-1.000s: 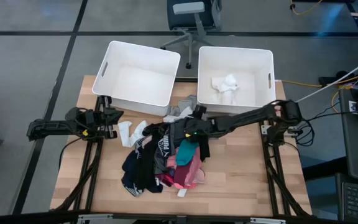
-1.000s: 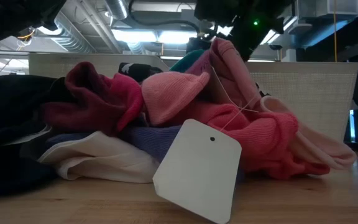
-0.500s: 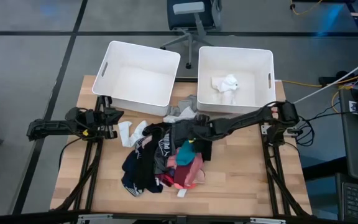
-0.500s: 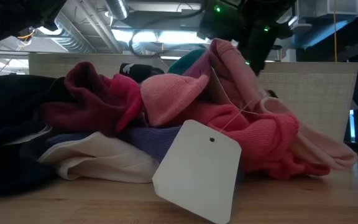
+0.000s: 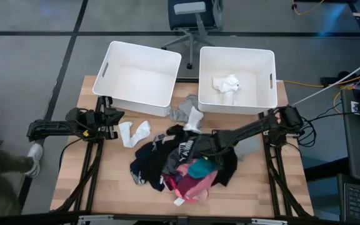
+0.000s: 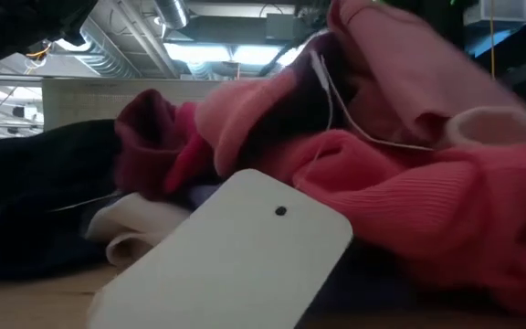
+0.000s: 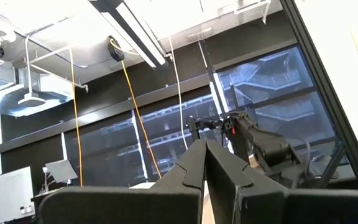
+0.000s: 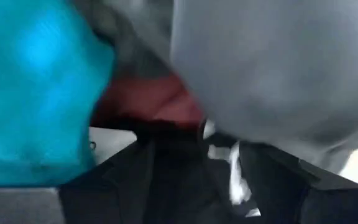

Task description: Sort clothes

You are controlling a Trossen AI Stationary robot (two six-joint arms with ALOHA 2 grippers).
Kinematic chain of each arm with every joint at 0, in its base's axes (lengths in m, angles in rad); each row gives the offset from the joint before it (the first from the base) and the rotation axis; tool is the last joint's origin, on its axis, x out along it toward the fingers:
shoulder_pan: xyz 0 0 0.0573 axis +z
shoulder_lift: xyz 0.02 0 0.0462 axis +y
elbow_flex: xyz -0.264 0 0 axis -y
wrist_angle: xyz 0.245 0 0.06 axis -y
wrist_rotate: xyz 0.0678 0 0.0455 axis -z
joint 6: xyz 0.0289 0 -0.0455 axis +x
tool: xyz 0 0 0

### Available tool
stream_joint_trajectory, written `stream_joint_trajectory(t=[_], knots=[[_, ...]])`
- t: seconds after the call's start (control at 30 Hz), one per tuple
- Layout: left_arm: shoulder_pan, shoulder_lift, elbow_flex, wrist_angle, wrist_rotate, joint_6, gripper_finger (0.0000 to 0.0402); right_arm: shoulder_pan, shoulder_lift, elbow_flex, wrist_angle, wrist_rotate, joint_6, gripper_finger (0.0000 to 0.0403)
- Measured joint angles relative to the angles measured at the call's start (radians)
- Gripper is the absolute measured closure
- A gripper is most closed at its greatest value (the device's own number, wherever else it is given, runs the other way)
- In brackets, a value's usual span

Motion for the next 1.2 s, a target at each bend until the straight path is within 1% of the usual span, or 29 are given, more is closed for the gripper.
stream_joint_trajectory(t=[0.07,0.1,0.17,0.23,0.3,0.37,0.4,0.43,0.47,0.5,0.57,0.6,0.7,0.77,0.8,0.87,0.97,1.1,1.2], knots=[[0.000,0.000,0.000,0.001,0.000,0.000,0.0398,0.002,0.000,0.058,-0.030,0.023,-0.008,0.0166],[0.000,0.000,0.000,0.003,0.000,0.000,0.0398,0.002,0.000,0.087,-0.035,0.052,-0.023,0.0166],[0.000,0.000,0.000,0.004,0.000,0.002,0.0398,0.001,-0.006,0.141,-0.020,0.132,-0.061,0.0166],[0.000,0.000,0.000,0.004,0.000,0.001,0.0398,-0.002,-0.007,0.187,0.032,0.248,-0.108,0.0166],[0.000,0.000,0.000,0.004,0.000,0.000,0.0398,-0.003,-0.007,0.206,0.125,0.413,-0.157,0.0166],[0.000,0.000,0.000,0.004,0.000,0.000,0.0398,-0.011,-0.008,0.198,0.274,0.568,-0.211,0.0166],[0.000,0.000,0.000,0.004,0.000,0.000,0.0398,-0.016,-0.006,0.188,0.347,0.605,-0.229,0.0166],[0.000,0.000,0.000,0.004,0.000,0.000,0.0398,-0.025,-0.003,0.174,0.423,0.615,-0.243,0.0166],[0.000,0.000,0.000,0.004,0.000,0.000,0.0398,-0.034,0.000,0.159,0.485,0.604,-0.256,0.0166],[0.000,0.000,0.000,0.003,0.000,0.000,0.0398,-0.044,0.002,0.138,0.534,0.571,-0.262,0.0166],[0.000,0.000,0.000,0.004,0.000,0.000,0.0398,-0.059,0.015,0.102,0.604,0.478,-0.265,0.0166],[0.000,0.000,0.000,0.003,0.000,0.000,0.0398,-0.063,0.018,0.082,0.608,0.437,-0.263,0.0166],[0.000,0.000,0.000,0.002,0.000,0.000,0.0398,-0.060,0.018,0.022,0.561,0.314,-0.243,0.0166],[0.000,0.000,0.000,0.002,0.000,0.000,0.0398,-0.047,0.018,-0.004,0.457,0.224,-0.201,0.0166],[0.000,0.000,0.000,0.002,0.000,0.003,0.0398,-0.039,0.018,-0.008,0.386,0.197,-0.172,0.0166],[0.000,0.000,0.000,0.000,0.000,0.005,0.0398,-0.015,0.016,-0.009,0.265,0.175,-0.109,0.0166],[0.000,0.000,0.000,0.001,0.000,0.006,0.0398,0.025,0.015,-0.011,0.096,0.168,-0.014,0.0166],[0.000,0.000,0.000,0.003,0.000,0.002,0.0398,0.067,0.002,-0.005,-0.035,0.177,0.052,0.0166],[0.000,0.000,0.000,0.003,0.000,0.000,0.0398,0.087,-0.007,0.044,-0.098,0.210,0.074,0.0166]])
